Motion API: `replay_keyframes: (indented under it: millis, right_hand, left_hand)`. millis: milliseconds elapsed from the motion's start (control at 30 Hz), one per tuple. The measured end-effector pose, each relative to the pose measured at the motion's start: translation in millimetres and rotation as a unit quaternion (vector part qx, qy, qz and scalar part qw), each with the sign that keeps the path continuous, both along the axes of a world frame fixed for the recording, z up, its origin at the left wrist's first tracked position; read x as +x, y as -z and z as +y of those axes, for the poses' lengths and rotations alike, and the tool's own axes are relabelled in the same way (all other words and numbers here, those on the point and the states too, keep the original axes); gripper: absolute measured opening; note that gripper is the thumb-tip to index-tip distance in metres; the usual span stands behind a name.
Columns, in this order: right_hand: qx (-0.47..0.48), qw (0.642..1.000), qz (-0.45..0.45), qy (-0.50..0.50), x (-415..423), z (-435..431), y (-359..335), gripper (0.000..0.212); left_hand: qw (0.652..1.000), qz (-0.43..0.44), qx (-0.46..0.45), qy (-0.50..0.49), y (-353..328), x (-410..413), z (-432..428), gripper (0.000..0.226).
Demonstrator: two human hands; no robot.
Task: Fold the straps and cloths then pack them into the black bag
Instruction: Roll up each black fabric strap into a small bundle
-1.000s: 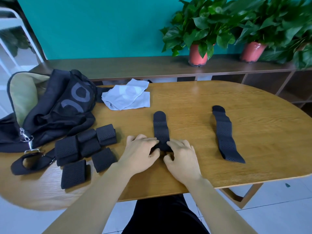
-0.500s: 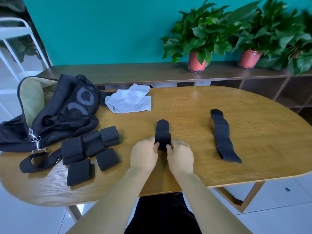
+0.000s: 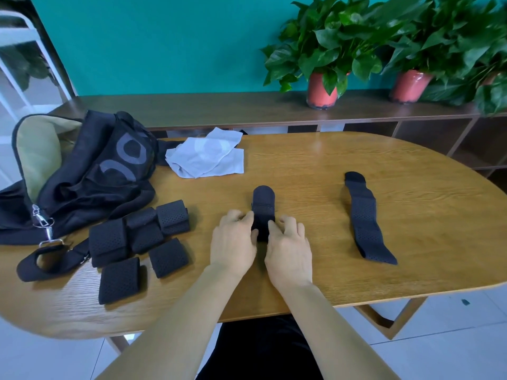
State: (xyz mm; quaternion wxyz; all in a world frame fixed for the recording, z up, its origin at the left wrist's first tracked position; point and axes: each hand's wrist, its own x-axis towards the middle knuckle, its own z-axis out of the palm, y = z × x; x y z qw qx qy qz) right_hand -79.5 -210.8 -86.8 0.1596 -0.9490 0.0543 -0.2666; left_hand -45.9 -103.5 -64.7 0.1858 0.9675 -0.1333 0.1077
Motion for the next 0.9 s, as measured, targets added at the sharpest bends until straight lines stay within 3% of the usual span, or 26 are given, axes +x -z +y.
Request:
replay_keyframes:
  millis: [233,433,600,767,900]
  right_hand:
    - [-0.054,0.998,0.036,-0.011,4,-2,4,0.019]
    - [-0.030,0.997,0.064,-0.036,4,-5,4,0.025]
    - [0.042,0.995,0.053,-0.078,-6,-7,0,0.028]
    - [0.114,0.989,0.021,-0.087,-22,-15,-6,0.037]
    - [0.165,0.985,0.011,-0.054,-23,-13,-7,0.015]
  left_hand:
    - [0.995,0.022,0.080,0.060,0,4,3,0.044]
    - [0.985,0.096,0.093,0.106,-9,15,16,0.057]
    - [0.983,0.066,0.105,0.132,-11,10,24,0.052]
    - [0.985,0.079,0.046,0.145,-11,-10,40,0.041]
    - [0.989,0.090,-0.009,0.114,-16,-19,38,0.033]
